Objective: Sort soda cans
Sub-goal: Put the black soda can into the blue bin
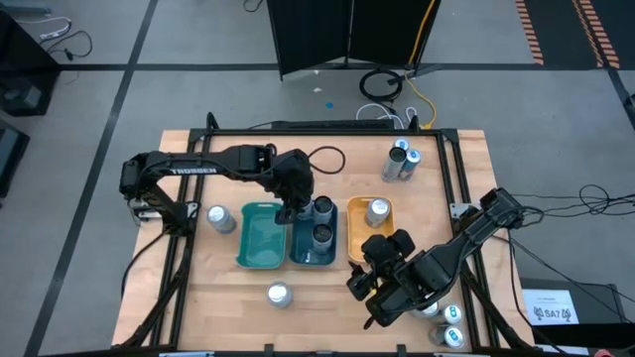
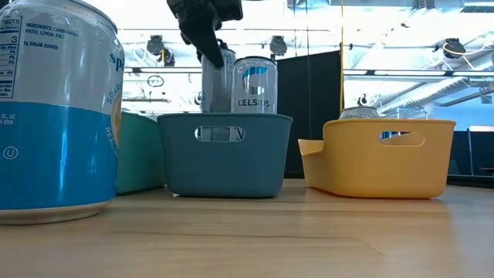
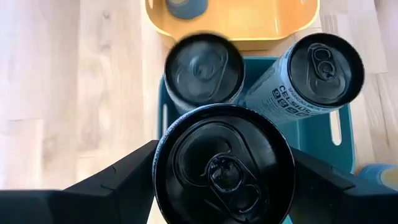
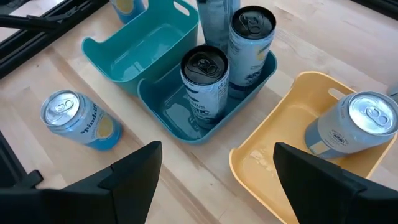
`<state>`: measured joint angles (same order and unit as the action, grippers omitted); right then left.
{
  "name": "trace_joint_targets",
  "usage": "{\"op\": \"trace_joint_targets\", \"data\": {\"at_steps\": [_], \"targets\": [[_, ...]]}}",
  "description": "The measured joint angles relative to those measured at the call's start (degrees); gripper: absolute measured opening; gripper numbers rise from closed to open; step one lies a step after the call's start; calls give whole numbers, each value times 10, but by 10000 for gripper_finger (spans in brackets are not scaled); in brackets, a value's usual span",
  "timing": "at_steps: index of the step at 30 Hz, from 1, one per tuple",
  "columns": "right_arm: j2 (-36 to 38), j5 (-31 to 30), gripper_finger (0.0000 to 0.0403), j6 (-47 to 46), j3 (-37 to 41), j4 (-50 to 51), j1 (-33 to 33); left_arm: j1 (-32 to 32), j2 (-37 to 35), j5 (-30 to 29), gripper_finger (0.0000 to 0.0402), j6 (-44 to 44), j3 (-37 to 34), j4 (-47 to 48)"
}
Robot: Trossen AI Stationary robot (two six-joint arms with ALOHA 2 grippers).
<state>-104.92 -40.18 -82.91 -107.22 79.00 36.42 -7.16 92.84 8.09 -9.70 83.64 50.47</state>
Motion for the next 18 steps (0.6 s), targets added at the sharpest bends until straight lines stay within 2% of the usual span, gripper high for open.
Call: {"op": "trace_joint_targets", "data": {"at_steps": [7,18], "targets": [[0,0,302,-5,0,0,0,0,0,4,286,14,-48,-36],[0,0,302,-5,0,-2,0,0,0,-2,286,32,-84,-68]]}}
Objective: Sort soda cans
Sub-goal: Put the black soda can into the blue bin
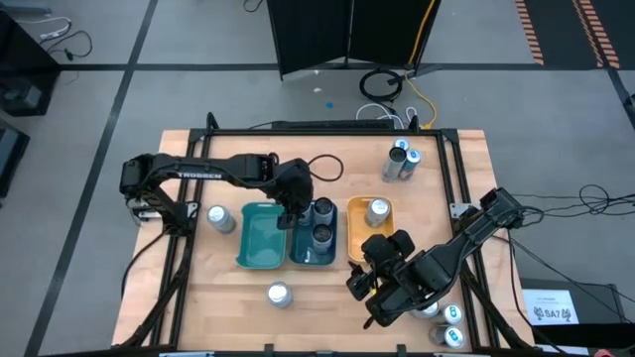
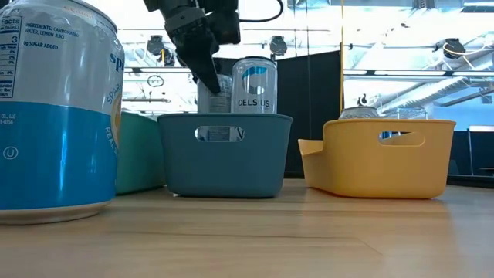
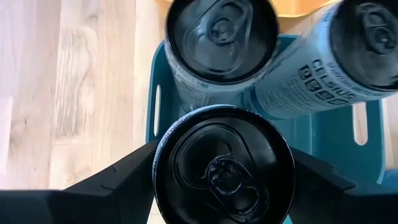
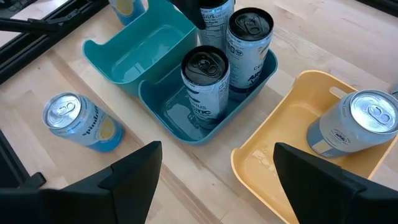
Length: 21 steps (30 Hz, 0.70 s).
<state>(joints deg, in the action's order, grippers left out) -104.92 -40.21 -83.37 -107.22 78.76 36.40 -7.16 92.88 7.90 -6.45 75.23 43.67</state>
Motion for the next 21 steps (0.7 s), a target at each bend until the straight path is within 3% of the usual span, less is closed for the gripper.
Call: {"op": "trace_joint_targets", "data": {"at_steps": [21], "targets": [[0,0,302,0,0,-10,0,1,0,-9,296,2,-9,-7]]}}
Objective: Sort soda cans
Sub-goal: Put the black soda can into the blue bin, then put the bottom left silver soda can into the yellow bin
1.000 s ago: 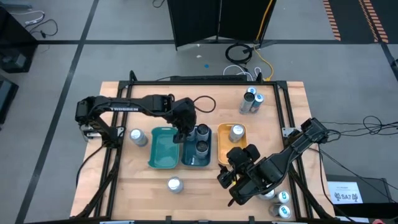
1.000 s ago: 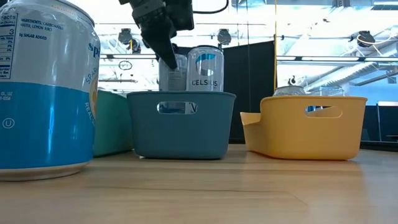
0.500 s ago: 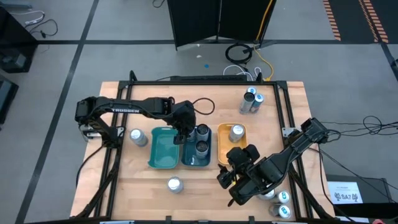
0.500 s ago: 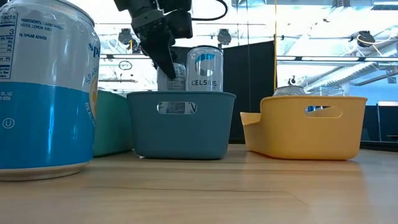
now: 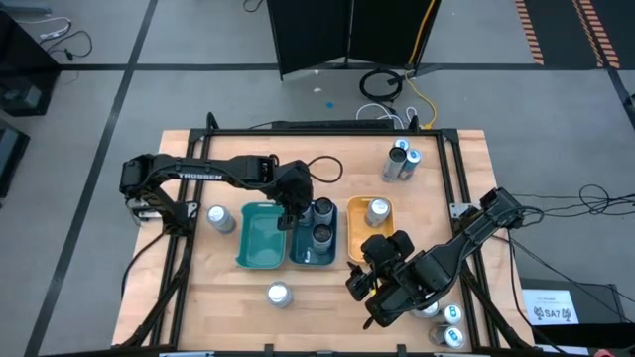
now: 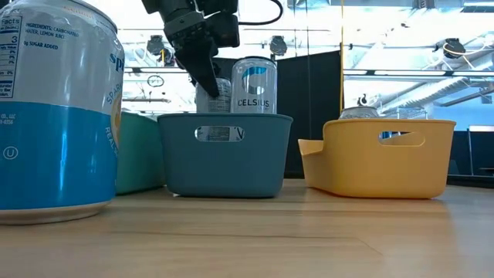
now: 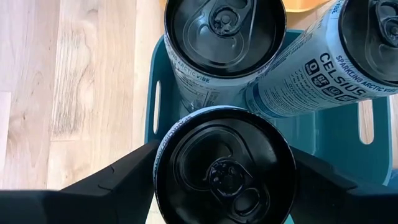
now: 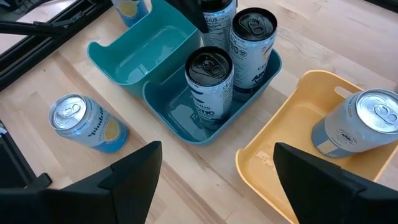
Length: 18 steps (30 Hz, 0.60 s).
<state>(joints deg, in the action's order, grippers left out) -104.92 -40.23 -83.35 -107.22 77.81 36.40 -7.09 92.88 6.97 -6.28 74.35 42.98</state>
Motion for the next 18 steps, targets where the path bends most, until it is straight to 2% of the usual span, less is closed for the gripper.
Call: {"op": "trace_joint_targets", "data": {"at_steps": [7,14,18], "targets": [[0,0,302,0,0,0,0,0,-1,-8,335,-1,0,-2],[0,0,302,3,0,2,0,-1,-1,-14,338,-2,0,-1],[0,0,302,11,0,2,0,0,-1,-52,338,-2,19,24]]}}
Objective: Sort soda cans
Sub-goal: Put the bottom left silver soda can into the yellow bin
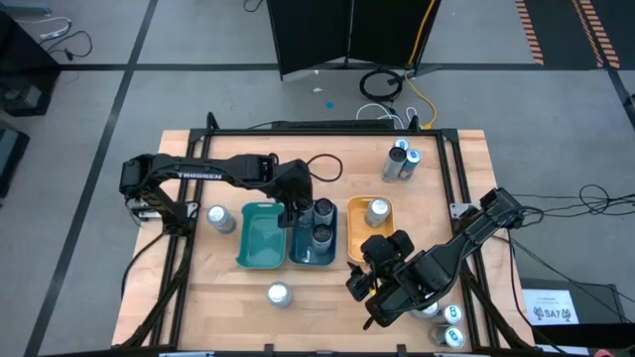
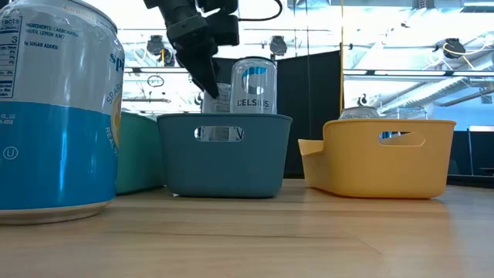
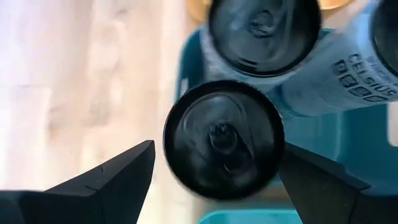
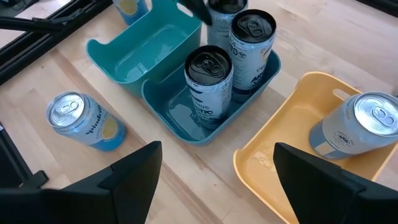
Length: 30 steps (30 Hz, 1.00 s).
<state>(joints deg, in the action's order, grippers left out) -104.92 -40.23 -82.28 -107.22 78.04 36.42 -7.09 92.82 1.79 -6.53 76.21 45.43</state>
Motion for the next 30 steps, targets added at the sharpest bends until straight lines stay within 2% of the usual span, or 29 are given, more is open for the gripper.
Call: {"op": "trace_joint_targets", "data": {"at_steps": [7,13,19,24,30], "targets": [[0,0,302,16,0,0,0,0,0,-73,338,10,58,116],[0,0,302,42,0,0,1,0,0,-70,338,131,66,168],[0,6,302,68,0,0,11,16,-5,-31,338,219,66,252],[0,18,302,81,0,3,30,69,-44,-53,338,323,66,286],[0,18,302,82,0,7,58,185,-92,-98,338,500,66,284]]}}
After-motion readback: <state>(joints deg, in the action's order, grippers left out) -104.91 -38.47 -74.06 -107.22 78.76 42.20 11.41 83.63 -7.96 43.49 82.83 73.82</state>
